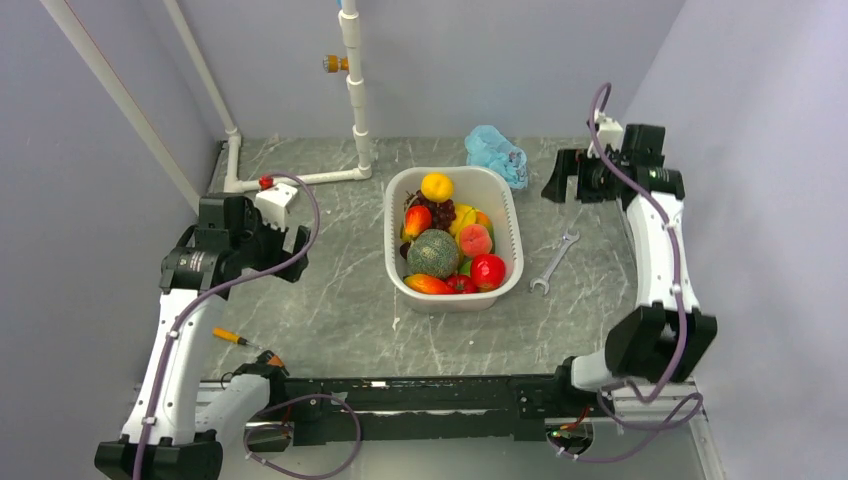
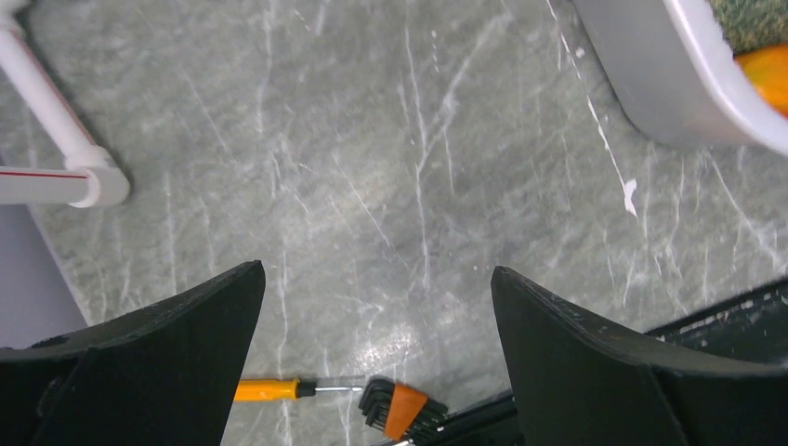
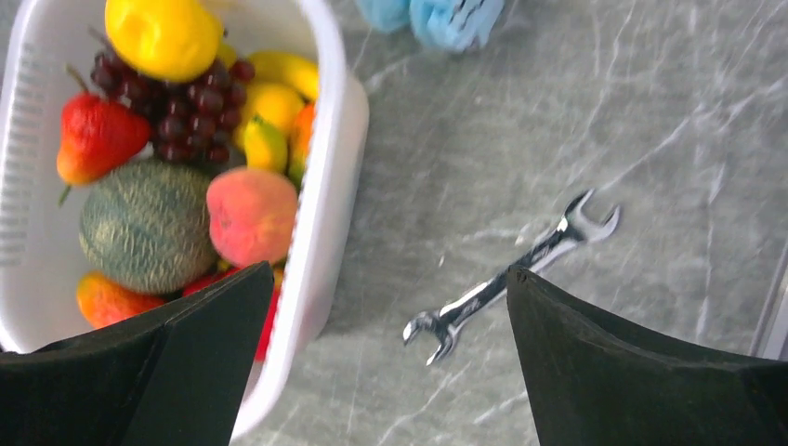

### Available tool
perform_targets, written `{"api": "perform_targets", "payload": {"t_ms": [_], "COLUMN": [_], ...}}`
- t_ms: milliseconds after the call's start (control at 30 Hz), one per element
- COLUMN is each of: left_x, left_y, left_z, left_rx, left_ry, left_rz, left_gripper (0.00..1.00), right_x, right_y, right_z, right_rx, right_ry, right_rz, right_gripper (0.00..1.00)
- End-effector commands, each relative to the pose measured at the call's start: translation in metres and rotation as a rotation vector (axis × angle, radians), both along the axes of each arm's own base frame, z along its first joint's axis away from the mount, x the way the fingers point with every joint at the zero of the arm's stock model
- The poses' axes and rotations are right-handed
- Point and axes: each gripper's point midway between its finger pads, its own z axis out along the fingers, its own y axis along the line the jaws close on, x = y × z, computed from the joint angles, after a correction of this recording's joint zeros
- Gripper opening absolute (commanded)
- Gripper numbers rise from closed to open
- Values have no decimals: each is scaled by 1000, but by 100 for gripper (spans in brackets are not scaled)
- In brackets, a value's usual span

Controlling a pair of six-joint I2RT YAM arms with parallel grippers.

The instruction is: Place the fake fruits into the plastic bag and tie a complex knot

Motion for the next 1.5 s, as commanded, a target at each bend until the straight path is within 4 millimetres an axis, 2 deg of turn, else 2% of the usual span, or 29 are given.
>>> {"api": "perform_targets", "payload": {"t_ms": [0, 100, 200, 333, 500, 600, 700, 800, 833, 867, 933, 1000, 1033, 1067, 1133, 1167, 1200, 1267, 1367, 1467], "left_x": [26, 33, 40, 47, 57, 61, 67, 71, 72, 73, 75, 78, 80, 81, 82, 82, 82, 80, 75, 71], "left_y": [9, 12, 11, 9, 13, 13, 15, 18, 19, 20, 21, 22, 22, 22, 23, 24, 24, 24, 21, 18], "left_z": [42, 48, 44, 38, 30, 23, 18, 11, 8, 7, 6, 7, 7, 9, 13, 15, 17, 23, 27, 32], "left_rx": [-12, 5, 12, 19, 55, 68, 80, 99, 104, 106, 112, 115, 118, 119, 125, 127, 125, 121, 79, 14], "left_ry": [-161, -172, -165, -122, -69, -38, -14, 10, 21, 26, 36, 39, 38, 35, 26, 19, 16, 11, 19, 12], "left_rz": [103, 116, 96, 84, 82, 74, 82, 89, 91, 94, 99, 105, 108, 109, 109, 114, 116, 123, 130, 136], "left_gripper": [99, 99, 99, 99, 99, 99, 99, 99, 99, 99, 99, 99, 99, 99, 99, 99, 99, 99, 99, 99], "right_x": [72, 115, 159, 205, 246, 262, 268, 272, 273, 272, 271, 270, 269, 268, 268, 269, 271, 274, 274, 260], "right_y": [-9, -6, -3, 0, 15, 28, 40, 39, 37, 45, 47, 45, 43, 41, 37, 32, 29, 21, 19, 32], "right_z": [28, 26, 13, -20, -74, -105, -149, -184, -193, -201, -213, -221, -223, -224, -217, -207, -192, -149, -64, 23], "right_rx": [17, 39, 51, 40, 69, 54, 23, -56, -79, -105, -163, -232, -275, -311, -351, -362, -363, -332, -271, -185], "right_ry": [-106, -116, -113, -96, -61, -51, -7, 1, 5, 8, 7, 1, -3, -7, -14, -24, -43, -108, -247, -391], "right_rz": [-55, -61, -78, -105, -65, -28, 7, 33, 36, 56, 69, 93, 101, 109, 121, 111, 99, 72, 38, 42], "right_gripper": [100, 100, 100, 100, 100, 100, 100, 100, 100, 100, 98, 87, 74, 56, 22, 3, 0, 0, 0, 0]}}
